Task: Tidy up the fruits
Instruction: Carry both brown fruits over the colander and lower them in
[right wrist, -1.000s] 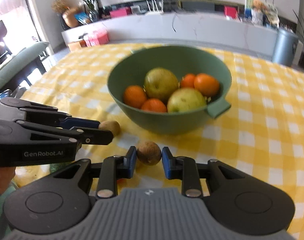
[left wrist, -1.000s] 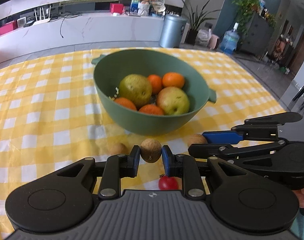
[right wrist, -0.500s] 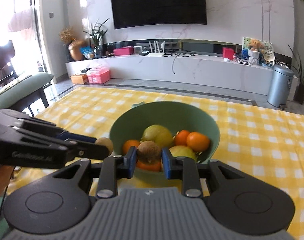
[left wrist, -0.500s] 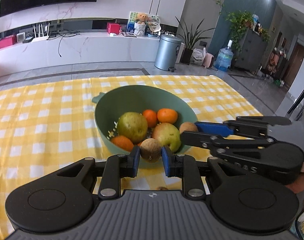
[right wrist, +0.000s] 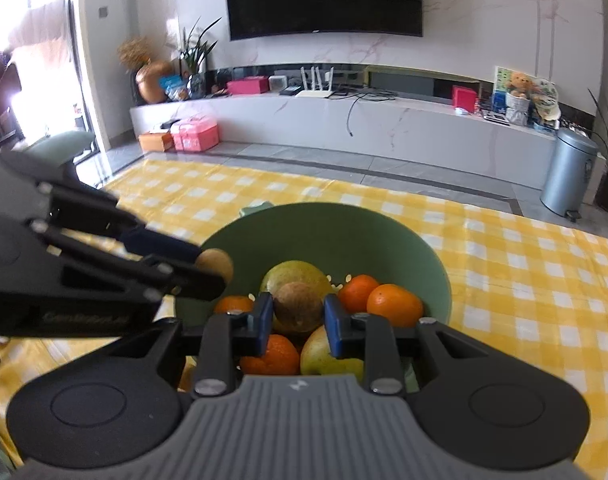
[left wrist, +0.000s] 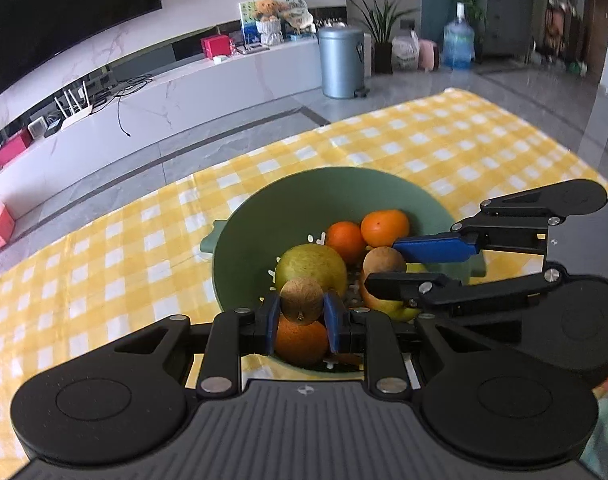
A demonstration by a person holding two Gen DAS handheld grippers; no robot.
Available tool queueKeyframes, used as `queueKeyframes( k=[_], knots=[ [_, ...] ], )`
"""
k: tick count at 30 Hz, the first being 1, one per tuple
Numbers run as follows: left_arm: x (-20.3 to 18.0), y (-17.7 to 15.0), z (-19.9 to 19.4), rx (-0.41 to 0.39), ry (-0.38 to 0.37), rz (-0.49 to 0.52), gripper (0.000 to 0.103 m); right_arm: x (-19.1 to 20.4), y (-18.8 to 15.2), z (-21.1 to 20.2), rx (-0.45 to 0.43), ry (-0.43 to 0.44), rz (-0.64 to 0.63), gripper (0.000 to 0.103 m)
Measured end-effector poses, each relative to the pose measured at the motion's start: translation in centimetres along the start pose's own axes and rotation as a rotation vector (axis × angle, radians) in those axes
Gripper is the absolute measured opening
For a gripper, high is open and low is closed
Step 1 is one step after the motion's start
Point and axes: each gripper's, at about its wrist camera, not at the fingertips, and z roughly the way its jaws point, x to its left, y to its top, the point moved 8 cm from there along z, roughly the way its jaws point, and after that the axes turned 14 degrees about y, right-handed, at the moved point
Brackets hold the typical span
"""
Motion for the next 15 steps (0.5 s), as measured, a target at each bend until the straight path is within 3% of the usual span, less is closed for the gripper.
queueKeyframes(
  k=[9, 15],
  knots=[
    [-1.0, -0.6, 2.1, 0.078, 0.044, 0.137, 0.026, -0.5, -0.8, 1.1, 0.046, 0.022, 0.008, 0.024],
    [-1.0, -0.9, 2.8, 0.122, 0.059, 0.13, 0.026, -0.7, -1.6, 1.7, 0.057, 0.035, 0.009, 0.024]
  ],
)
